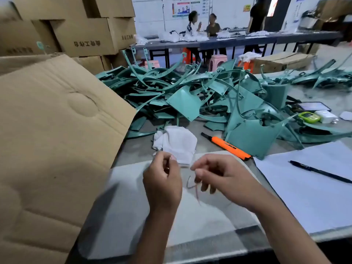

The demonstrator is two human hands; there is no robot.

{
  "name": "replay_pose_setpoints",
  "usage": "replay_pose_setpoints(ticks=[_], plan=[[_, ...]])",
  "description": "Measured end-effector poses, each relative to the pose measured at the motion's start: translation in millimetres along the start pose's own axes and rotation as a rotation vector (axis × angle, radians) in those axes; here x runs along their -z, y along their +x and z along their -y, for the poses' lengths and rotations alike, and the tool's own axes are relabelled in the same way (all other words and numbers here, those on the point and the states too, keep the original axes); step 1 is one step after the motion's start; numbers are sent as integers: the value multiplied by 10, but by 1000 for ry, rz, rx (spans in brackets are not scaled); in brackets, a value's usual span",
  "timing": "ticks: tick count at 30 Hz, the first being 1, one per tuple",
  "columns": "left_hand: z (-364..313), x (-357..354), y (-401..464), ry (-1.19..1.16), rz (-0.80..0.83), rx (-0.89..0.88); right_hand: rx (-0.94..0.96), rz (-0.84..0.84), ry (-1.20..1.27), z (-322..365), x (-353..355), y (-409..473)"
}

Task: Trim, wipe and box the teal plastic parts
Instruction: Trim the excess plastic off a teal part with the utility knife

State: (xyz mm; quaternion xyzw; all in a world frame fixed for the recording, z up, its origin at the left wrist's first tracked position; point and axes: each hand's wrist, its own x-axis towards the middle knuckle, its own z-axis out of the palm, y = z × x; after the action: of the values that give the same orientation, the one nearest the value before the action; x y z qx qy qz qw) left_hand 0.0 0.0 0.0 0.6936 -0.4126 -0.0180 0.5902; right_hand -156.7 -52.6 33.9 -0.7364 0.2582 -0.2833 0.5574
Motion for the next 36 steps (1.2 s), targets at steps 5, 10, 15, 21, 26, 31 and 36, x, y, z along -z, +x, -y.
replay_pose_setpoints(ticks=[5,10,15,21,26,31,36], plan=[[175,-405,569,50,-140,166,181,-478,-830,-329,-23,948],[521,-529,711,212,-48,-174,197,-327,-966,-742,-125,1012],[574,-545,700,153,4,-337,129,-243,-805,-761,-81,1050],[400,-822,741,143,-8,-315,191,-285,-661,-781,-36,1110],[157,-1242,797,-14,28,-162,184,-612,-639,-805,206,1075],[-79,-1629,647,-129,149,-187,103,-1118,-686,-766,514,902],[-230,-1923,606,-38,291,-296,-171,-1580,-611,-759,897,769]])
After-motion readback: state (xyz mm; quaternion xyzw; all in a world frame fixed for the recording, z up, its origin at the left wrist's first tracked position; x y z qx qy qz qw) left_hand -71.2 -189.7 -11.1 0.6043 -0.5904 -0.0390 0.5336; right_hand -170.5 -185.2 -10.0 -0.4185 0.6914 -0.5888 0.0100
